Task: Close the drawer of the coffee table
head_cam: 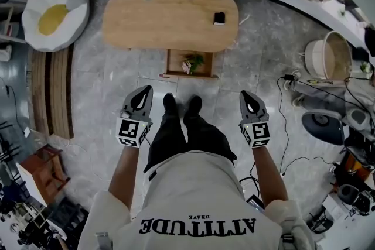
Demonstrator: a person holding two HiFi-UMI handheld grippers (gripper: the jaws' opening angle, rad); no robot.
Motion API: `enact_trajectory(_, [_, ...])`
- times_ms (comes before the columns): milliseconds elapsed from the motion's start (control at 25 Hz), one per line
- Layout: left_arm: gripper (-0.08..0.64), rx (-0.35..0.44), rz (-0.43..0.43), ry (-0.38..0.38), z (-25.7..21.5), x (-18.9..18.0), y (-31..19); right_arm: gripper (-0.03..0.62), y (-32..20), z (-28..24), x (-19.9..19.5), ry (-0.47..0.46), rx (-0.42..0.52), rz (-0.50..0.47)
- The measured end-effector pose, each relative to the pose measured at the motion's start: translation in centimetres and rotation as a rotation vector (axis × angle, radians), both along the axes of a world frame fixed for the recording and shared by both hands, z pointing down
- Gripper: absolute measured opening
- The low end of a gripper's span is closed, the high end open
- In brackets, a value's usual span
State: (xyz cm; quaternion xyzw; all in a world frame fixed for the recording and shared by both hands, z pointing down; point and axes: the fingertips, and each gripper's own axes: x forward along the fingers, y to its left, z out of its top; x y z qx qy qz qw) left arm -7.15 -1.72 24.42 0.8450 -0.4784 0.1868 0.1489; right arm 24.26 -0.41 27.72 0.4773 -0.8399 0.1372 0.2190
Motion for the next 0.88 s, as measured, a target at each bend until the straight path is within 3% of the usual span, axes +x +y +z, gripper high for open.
enact_trajectory(480, [0.021,-0.036,0.075,-0.003,3.1,-0.7,-2.1,0.020,-0.4,3.1,-2.5,0.016,-0.053,0.043])
enact_trajectory(880, [0.021,-0.124,0.083,0.003,7.5,-2.6,-2.3,0.020,-0.4,6.7,-3.6,0.042,-0.107,0.105])
